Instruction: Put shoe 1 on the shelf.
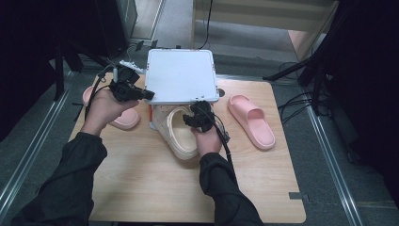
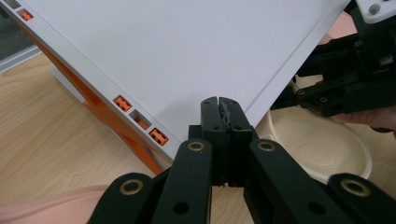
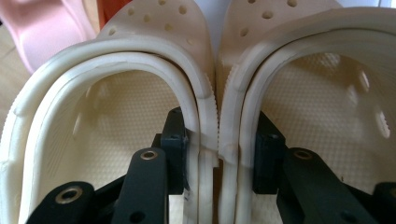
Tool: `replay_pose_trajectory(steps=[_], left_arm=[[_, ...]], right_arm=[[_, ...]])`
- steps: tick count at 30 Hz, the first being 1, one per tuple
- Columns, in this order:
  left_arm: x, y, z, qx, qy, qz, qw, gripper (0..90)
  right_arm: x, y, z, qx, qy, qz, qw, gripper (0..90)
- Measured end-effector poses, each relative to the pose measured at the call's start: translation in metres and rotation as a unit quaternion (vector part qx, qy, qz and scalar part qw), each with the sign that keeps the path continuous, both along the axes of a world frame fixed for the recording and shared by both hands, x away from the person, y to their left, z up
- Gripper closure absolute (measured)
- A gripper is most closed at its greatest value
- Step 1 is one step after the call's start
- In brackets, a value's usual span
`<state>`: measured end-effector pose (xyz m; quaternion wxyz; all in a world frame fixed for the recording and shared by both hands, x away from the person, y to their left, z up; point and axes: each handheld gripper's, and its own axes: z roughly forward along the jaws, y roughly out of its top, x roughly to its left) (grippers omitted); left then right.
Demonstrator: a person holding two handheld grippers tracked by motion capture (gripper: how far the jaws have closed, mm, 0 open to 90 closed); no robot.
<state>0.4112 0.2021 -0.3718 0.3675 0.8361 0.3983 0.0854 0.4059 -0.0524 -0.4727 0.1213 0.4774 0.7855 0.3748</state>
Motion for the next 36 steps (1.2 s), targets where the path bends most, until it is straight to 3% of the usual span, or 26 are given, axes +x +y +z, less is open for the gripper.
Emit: replay_pose_trajectory(steps=[4,9,14,20,24,30,36], left_arm=[[0.0,0.0,0.0,-0.002,0.0,0.0,1.0,89.6],[0.0,0.001,-0.001,-0.006,0.001,-0.002,1.0,89.6],[0.0,0.001,-0.002,-0.013,0.001,-0.001,0.9999,89.6],[-0.001,0.001,-0.002,-0.013,0.0,0.0,0.9999,89.6],[-0.001,0.001,-0.002,-0.013,0.0,0.001,0.9999,89.6],[-0.001,0.002,-0.002,-0.013,0.0,0.001,0.9999,89.6],[-0.002,0.0,-0.002,-0.009,-0.002,0.004,0.9999,89.6]], right_arm=[[0.004,0.003,-0.006,0.007,0.004,-0.014,0.9999,65.4],[0.005,0.008,-0.011,-0.005,-0.011,-0.015,0.9998,65.0],[0.004,0.007,-0.013,0.0,-0.014,-0.015,0.9998,63.9],[0.001,0.006,-0.01,0.014,-0.022,-0.012,0.9996,58.1],[-0.001,-0.002,-0.006,0.038,-0.007,-0.007,0.9992,54.6],[-0.012,-0.016,0.006,0.04,-0.01,0.006,0.9991,57.6],[-0.031,-0.032,0.014,0.038,-0.015,0.023,0.9989,67.3]])
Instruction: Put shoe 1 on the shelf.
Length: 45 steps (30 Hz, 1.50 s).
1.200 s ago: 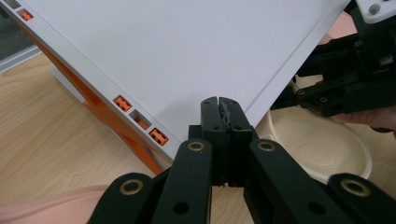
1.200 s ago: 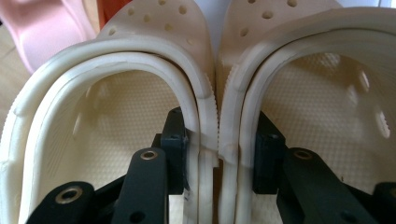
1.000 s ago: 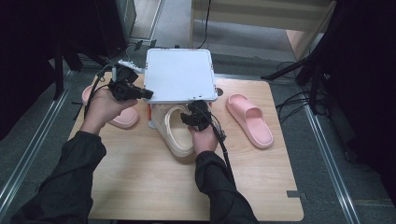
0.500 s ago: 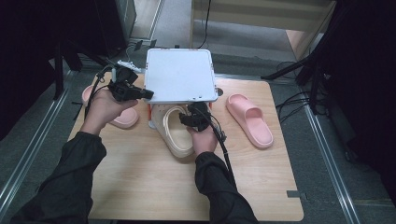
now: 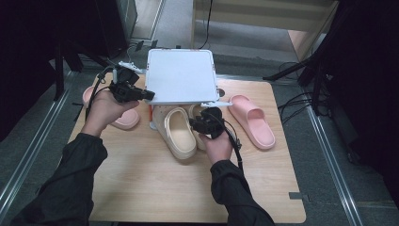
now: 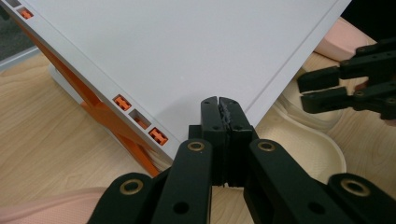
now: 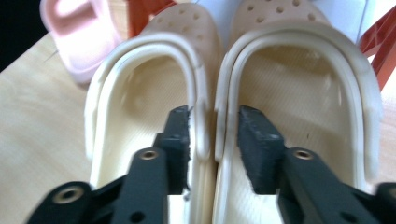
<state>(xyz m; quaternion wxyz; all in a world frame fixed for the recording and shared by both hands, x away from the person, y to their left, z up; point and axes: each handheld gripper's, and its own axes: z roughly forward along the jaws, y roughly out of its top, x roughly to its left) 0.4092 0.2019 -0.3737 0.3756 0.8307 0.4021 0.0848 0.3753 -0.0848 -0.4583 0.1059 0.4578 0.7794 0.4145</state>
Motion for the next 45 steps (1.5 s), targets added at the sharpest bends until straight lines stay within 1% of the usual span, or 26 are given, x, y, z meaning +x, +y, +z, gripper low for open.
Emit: replay_pose_trajectory(steps=[1,3,4,6,8,11,14,16,18,21,25,27,29,30,31,34,38,41,42,45], left_arm=[[0.0,0.0,0.0,0.0,-0.001,0.001,1.0,89.6],[-0.001,-0.001,0.0,0.002,-0.002,0.002,1.0,89.6],[-0.001,-0.001,0.0,0.002,-0.003,0.002,1.0,89.6],[-0.001,-0.001,0.0,0.003,-0.003,0.003,1.0,89.6],[0.0,0.0,0.0,0.002,-0.002,0.002,1.0,89.6],[0.0,0.0,0.0,-0.001,0.0,0.003,1.0,89.6],[0.0,0.0,0.0,0.0,-0.001,0.003,1.0,89.6],[-0.001,0.0,0.0,0.0,0.0,0.005,1.0,89.6],[-0.001,-0.001,0.0,0.002,0.0,0.005,1.0,89.7],[-0.001,-0.001,0.0,0.003,0.0,0.006,1.0,89.7],[-0.001,-0.001,0.0,0.002,0.001,0.007,1.0,89.7],[-0.001,-0.001,0.0,0.003,0.001,0.005,1.0,89.7],[-0.001,-0.001,0.0,0.002,0.002,0.006,1.0,89.7],[-0.001,-0.001,0.0,0.002,0.002,0.007,1.0,89.8],[-0.001,-0.001,0.0,0.002,0.002,0.007,1.0,89.8],[-0.001,-0.001,0.0,-0.002,0.004,0.009,1.0,89.8],[-0.001,-0.001,0.0,-0.002,0.004,0.008,1.0,89.8],[-0.001,-0.001,0.0,-0.001,0.003,0.009,1.0,89.8],[-0.001,-0.001,0.0,0.0,0.003,0.007,1.0,89.8],[-0.001,-0.001,0.0,0.0,0.003,0.007,1.0,89.8]], right_arm=[[-0.003,-0.003,0.001,0.004,-0.001,0.008,1.0,68.8],[-0.011,-0.008,0.001,0.003,-0.001,0.02,0.9998,74.2],[-0.016,-0.011,0.001,0.002,-0.004,0.025,0.9997,78.2],[-0.025,-0.015,0.0,0.005,-0.004,0.034,0.9994,82.5],[-0.033,-0.017,-0.002,-0.002,-0.009,0.046,0.9989,85.6],[-0.048,-0.019,-0.004,-0.006,-0.013,0.068,0.9976,90.0],[-0.061,-0.019,-0.007,-0.006,-0.011,0.082,0.9966,90.0],[-0.068,-0.019,-0.01,-0.011,-0.015,0.089,0.9958,90.0],[-0.074,-0.019,-0.013,-0.009,-0.016,0.097,0.9951,90.0],[-0.08,-0.019,-0.021,-0.003,-0.005,0.106,0.9944,90.0],[-0.086,-0.018,-0.033,-0.01,0.008,0.114,0.9934,90.0],[-0.087,-0.016,-0.038,-0.012,0.011,0.119,0.9927,90.0],[-0.086,-0.013,-0.041,-0.025,0.014,0.122,0.9922,90.0],[-0.084,-0.011,-0.043,-0.032,0.011,0.125,0.9915,90.0],[-0.082,-0.009,-0.044,-0.035,0.013,0.123,0.9917,90.0],[-0.078,-0.004,-0.044,-0.035,0.009,0.127,0.9913,90.0],[-0.072,0.007,-0.041,-0.041,0.001,0.123,0.9916,90.0],[-0.063,0.016,-0.04,-0.037,0.006,0.12,0.992,90.0],[-0.06,0.02,-0.04,-0.04,0.009,0.116,0.9924,90.0],[-0.054,0.029,-0.04,-0.039,0.006,0.112,0.993,90.0]])
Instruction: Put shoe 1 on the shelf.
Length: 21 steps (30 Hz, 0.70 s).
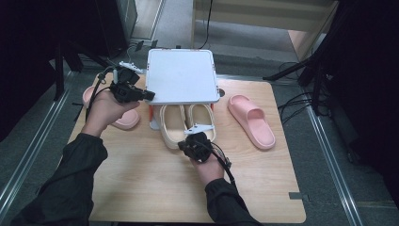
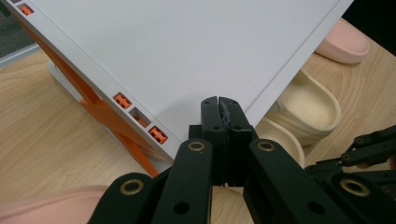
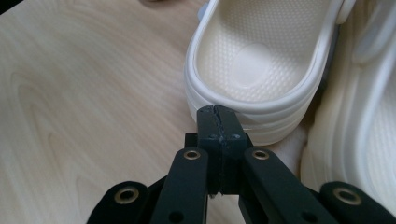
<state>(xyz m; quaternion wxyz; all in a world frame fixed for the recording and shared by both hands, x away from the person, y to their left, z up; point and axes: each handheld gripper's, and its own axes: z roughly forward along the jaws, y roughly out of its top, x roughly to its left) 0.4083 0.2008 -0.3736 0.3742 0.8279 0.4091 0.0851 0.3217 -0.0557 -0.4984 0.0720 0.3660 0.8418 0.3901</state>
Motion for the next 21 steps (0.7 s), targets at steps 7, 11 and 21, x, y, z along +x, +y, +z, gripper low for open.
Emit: replay_pose_trajectory(steps=[7,11,21], left_arm=[[0.0,0.001,0.0,-0.004,0.002,0.001,1.0,89.8],[-0.001,0.0,0.0,-0.002,0.001,0.001,1.0,89.8],[-0.001,0.001,0.0,-0.003,0.0,0.0,1.0,89.8]], right_arm=[[0.01,0.023,0.001,-0.014,-0.011,0.005,0.9998,90.0],[0.02,0.031,-0.002,0.002,-0.004,-0.012,0.9999,90.0],[0.047,0.053,-0.004,0.0,-0.021,-0.033,0.9993,90.0]])
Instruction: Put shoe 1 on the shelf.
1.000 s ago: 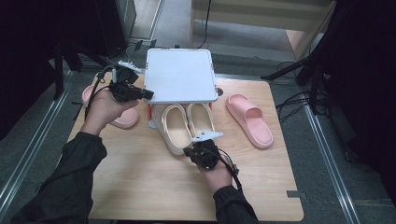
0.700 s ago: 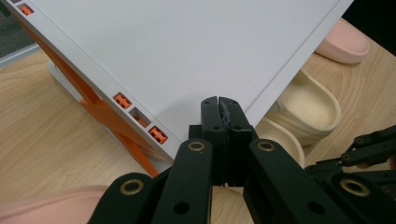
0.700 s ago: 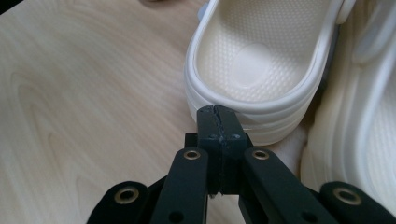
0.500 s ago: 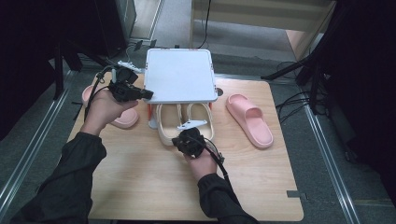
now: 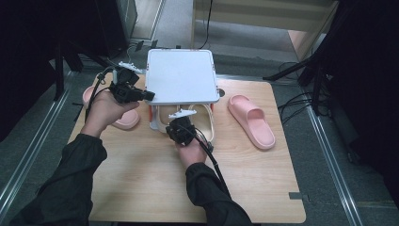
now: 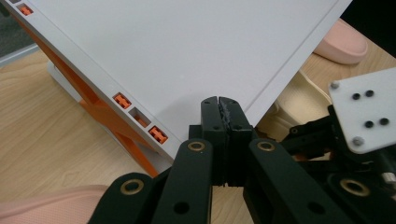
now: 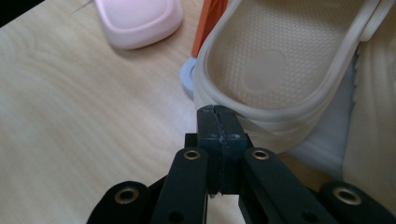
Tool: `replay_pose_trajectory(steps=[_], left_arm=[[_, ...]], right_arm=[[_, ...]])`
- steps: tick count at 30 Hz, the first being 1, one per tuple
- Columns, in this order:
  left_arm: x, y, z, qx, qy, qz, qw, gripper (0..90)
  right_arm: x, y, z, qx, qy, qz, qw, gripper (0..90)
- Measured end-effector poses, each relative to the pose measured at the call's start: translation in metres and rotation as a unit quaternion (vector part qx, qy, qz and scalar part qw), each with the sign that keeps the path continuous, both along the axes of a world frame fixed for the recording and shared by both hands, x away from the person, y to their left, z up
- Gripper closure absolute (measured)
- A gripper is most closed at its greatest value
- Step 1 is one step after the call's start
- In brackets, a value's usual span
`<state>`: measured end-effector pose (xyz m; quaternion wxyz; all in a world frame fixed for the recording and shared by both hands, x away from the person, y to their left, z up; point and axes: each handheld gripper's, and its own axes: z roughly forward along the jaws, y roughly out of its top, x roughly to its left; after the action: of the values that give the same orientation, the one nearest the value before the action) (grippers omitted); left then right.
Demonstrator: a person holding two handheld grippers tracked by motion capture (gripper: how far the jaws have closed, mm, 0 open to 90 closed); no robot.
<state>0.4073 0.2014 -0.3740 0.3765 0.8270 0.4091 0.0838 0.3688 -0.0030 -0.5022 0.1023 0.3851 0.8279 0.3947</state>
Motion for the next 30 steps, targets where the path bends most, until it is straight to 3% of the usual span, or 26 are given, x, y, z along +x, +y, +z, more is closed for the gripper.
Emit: replay_pose_trajectory(steps=[3,7,13,19,22,30], left_arm=[[0.0,0.0,0.0,-0.001,0.001,0.0,1.0,89.8],[0.0,0.001,-0.001,-0.002,-0.003,0.001,1.0,89.8],[-0.001,0.001,-0.001,-0.004,-0.004,0.003,1.0,89.8],[0.0,0.002,-0.001,-0.008,-0.001,0.004,1.0,89.8],[-0.001,0.001,-0.001,-0.008,-0.002,0.004,1.0,89.8],[-0.001,0.002,-0.001,-0.008,-0.001,0.005,1.0,89.8]], right_arm=[[0.005,0.002,-0.001,0.0,-0.004,-0.006,1.0,90.0],[0.005,0.002,-0.001,0.017,0.014,-0.007,0.9997,90.0],[-0.013,-0.009,0.006,0.028,0.008,0.011,0.9995,90.0],[-0.027,-0.025,0.011,0.044,0.013,0.019,0.9988,90.0],[-0.042,-0.042,0.013,0.048,0.009,0.033,0.9983,90.0],[-0.057,-0.08,0.011,0.047,0.018,0.027,0.9984,90.0]])
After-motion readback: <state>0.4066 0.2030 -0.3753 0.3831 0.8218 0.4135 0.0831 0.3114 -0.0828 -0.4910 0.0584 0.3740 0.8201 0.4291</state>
